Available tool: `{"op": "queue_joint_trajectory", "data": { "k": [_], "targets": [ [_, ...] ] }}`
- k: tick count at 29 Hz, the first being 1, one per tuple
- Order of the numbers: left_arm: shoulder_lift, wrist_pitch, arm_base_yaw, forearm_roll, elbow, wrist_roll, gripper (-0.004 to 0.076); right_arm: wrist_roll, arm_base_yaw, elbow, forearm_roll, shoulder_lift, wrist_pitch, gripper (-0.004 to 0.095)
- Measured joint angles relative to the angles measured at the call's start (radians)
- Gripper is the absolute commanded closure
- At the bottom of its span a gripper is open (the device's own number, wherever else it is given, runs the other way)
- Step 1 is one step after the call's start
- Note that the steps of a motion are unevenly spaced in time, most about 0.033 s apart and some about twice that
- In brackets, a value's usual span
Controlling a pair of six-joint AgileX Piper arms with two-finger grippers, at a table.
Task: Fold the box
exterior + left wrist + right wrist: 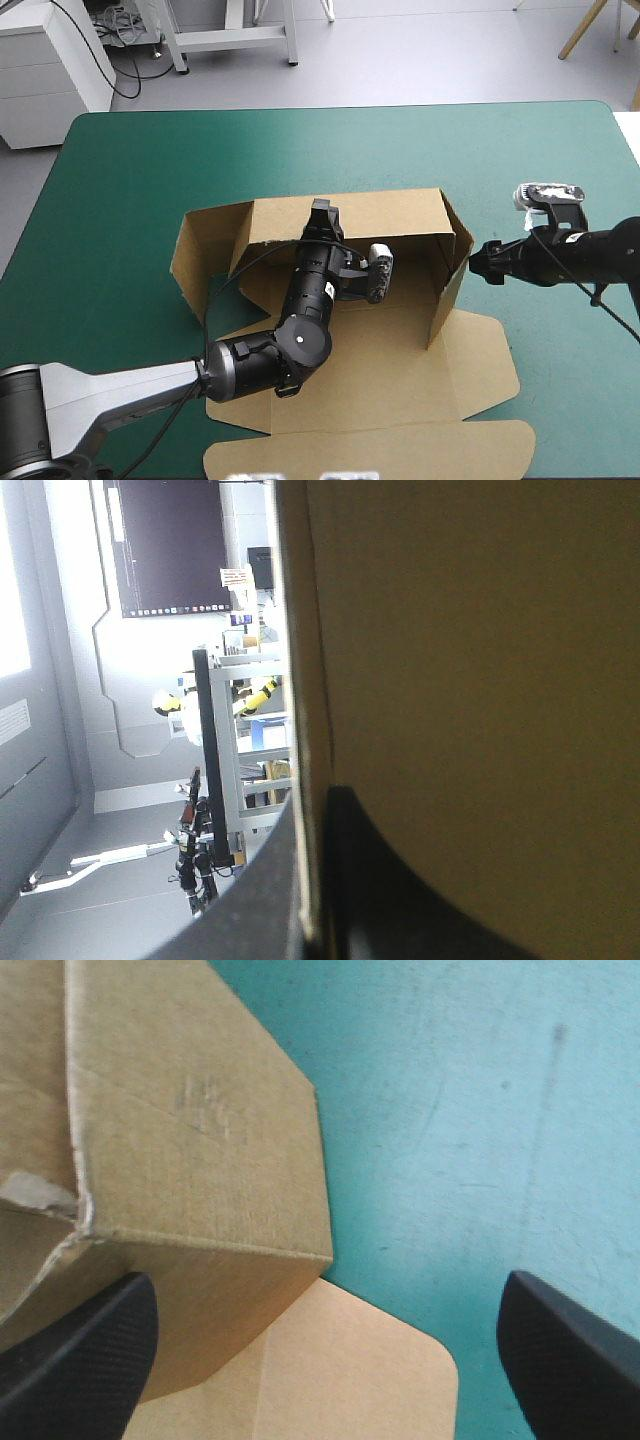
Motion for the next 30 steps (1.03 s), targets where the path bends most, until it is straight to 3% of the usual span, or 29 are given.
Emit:
{"op": "queue_joint_trajectory", "data": {
  "k": [3,10,22,30],
  "targets": [
    [0.0,0.001,0.0,0.0,0.0,-0.001,0.0734,-0.096,0.005,0.03,0.076,-0.003,-0.019,0.0072],
    [0.0,0.001,0.0,0.0,0.0,-0.003,0.0734,-0.133,0.133,0.058,0.087,-0.003,-0.072,0.0071],
    [0.0,0.001,0.0,0.0,0.0,-0.003,0.0734,-0.133,0.355,0.199,0.028,-0.004,-0.43,0.0071],
    [0.0,0.001,0.0,0.0,0.0,-0.003,0.0734,-0.133,0.434,0.212,-0.006,-0.004,-0.545,0.0072]
  ]
}}
